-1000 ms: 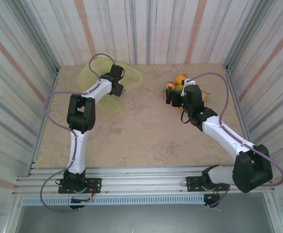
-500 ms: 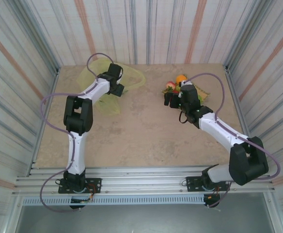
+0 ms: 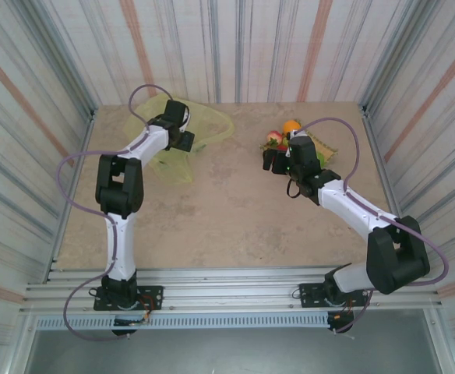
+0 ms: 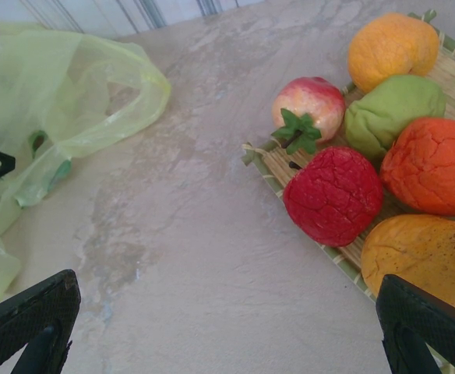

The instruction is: Place the fruits into the plastic bag

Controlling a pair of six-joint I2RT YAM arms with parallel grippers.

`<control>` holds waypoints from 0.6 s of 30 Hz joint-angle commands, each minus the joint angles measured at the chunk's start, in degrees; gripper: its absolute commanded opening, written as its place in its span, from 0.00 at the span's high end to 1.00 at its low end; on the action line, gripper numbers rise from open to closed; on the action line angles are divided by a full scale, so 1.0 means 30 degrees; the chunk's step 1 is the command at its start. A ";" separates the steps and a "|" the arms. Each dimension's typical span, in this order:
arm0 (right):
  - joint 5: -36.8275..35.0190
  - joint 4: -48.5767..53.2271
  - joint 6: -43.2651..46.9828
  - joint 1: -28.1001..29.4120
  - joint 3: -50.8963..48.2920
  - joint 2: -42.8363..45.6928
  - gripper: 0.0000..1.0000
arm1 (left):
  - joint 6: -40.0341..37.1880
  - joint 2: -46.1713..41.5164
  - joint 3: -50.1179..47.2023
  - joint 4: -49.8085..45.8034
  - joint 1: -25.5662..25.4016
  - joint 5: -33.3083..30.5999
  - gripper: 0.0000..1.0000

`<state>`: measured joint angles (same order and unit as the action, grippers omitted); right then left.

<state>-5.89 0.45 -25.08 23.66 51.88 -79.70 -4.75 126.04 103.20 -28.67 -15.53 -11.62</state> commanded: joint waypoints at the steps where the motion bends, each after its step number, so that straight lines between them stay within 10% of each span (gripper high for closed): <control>1: 0.0226 0.0348 -0.0442 0.0019 0.0373 -0.0311 0.01 | -0.0901 0.0742 0.0999 -0.0496 -0.0117 -0.1155 0.20; 9: 0.0264 0.0436 -0.0575 0.0023 0.0344 -0.0346 0.01 | -0.2729 0.2649 0.2583 -0.0338 -0.0380 -0.3084 0.25; 18: 0.0110 0.0731 -0.0809 0.0025 0.0286 0.0016 0.01 | -0.2510 0.1413 0.2339 0.0480 -0.0501 -0.3027 0.85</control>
<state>-5.72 1.15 -25.58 23.66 51.88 -80.23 -12.53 134.50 110.83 -28.14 -16.78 -20.64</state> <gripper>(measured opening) 0.989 0.178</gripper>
